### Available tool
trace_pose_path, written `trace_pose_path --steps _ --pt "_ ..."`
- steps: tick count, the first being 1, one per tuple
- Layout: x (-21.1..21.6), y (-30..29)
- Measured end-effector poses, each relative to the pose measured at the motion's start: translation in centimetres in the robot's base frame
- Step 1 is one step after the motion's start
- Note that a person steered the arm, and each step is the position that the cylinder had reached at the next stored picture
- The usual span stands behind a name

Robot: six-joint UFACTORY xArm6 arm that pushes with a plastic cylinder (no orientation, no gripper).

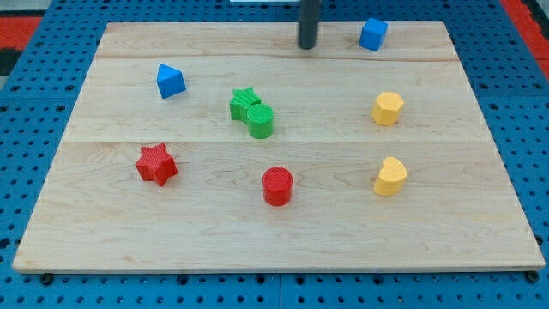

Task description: Move the blue triangle to the left side of the blue cube

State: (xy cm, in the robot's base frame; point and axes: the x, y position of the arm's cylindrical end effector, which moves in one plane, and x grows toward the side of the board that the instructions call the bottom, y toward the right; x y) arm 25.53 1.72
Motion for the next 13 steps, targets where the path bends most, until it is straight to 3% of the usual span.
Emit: trace_pose_path --steps 1,6,10,11,13 --pt "3.7 -2.2" --pt "6.1 -3.4" --pt "11.2 -20.6" --pt "10.0 -24.3" --pt "7.6 -13.7"
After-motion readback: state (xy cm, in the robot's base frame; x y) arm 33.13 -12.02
